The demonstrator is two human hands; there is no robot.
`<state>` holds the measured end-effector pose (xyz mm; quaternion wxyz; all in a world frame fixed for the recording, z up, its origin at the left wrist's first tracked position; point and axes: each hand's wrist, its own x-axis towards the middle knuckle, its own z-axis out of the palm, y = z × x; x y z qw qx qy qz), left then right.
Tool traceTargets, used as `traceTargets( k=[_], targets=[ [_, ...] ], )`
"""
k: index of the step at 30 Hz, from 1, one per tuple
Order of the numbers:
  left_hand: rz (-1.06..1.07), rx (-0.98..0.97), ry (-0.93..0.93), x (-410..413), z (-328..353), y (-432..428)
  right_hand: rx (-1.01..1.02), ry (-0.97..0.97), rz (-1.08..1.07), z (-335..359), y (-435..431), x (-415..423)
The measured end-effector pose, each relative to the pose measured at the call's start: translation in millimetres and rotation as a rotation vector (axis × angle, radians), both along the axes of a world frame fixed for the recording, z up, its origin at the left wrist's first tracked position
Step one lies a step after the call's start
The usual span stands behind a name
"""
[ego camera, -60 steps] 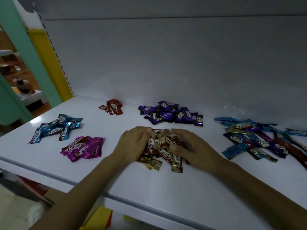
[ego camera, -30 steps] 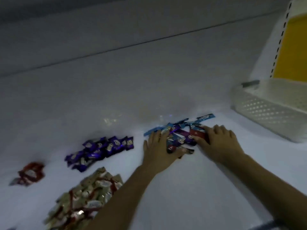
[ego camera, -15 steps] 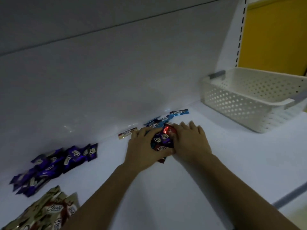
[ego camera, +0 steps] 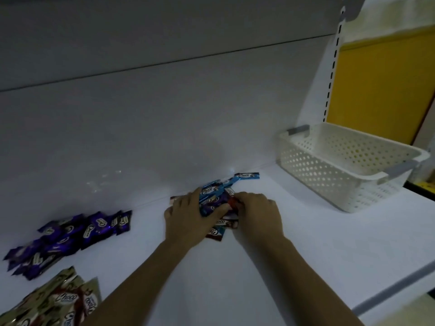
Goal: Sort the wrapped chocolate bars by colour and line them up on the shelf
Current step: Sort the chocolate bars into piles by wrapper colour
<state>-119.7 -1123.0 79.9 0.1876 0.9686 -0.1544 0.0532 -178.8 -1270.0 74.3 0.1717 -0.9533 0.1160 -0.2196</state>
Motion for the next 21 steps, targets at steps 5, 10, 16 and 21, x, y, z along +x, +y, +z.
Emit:
traceTargets(
  k=[5,10,16,21],
  targets=[
    [-0.222,0.017,0.034,-12.8,2.9,1.2,0.2,0.003,-0.04,8.1,-2.1,0.3],
    [-0.279,-0.078,-0.009,-11.5,2.6,-2.1,0.425,-0.058,0.138,12.3,2.3,-2.6],
    [-0.359,-0.095,-0.025,-2.6,16.7,-9.4,0.591,-0.112,0.173,11.7,0.8,-1.1],
    [-0.256,-0.326,0.071,11.7,31.6,-8.4,0.607,-0.181,0.146,16.1,4.7,-7.4]
  ],
)
